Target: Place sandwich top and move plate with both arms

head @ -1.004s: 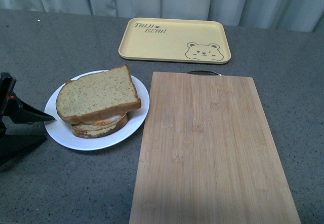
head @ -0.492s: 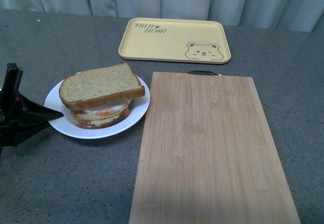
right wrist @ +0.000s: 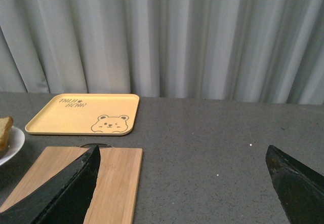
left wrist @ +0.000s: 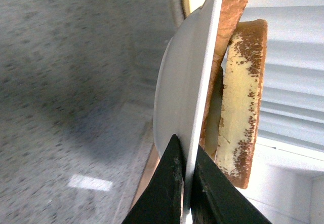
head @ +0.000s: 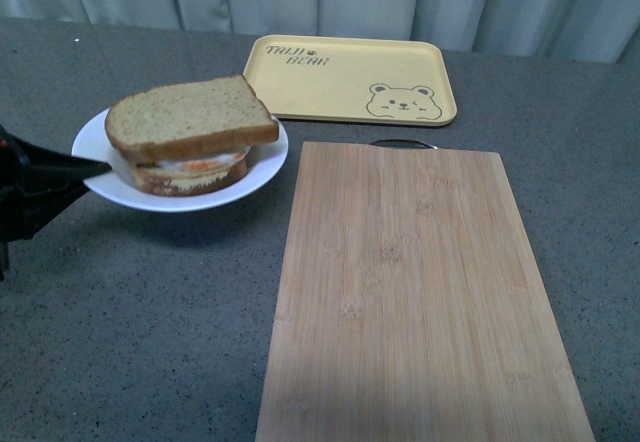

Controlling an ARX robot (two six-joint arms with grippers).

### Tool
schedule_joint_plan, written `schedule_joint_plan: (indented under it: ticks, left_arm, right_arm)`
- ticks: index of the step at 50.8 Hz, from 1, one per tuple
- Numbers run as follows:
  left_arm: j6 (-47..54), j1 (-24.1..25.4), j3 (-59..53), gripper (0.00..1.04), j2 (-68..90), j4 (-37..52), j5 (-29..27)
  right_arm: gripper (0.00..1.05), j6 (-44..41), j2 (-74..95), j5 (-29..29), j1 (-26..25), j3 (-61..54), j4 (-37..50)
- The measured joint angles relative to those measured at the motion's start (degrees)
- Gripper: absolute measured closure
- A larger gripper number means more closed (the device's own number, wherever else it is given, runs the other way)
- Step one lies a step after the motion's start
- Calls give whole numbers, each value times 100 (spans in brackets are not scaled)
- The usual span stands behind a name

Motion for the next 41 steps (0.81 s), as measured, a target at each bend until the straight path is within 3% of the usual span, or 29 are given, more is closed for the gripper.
schedule_joint_plan:
  ticks: [12,27,41]
  left_arm:
    - [-496,-621,861,101,90,-208,-463]
    - [-579,-1567,2924,101,1027,-1895,-1034]
    - [-610,-1821,4459,101,1622,-2841,-1276]
  right_arm:
    - [9,0,0,0,0,0,0]
    - [9,0,0,0,0,0,0]
    - [9,0,0,0,0,0,0]
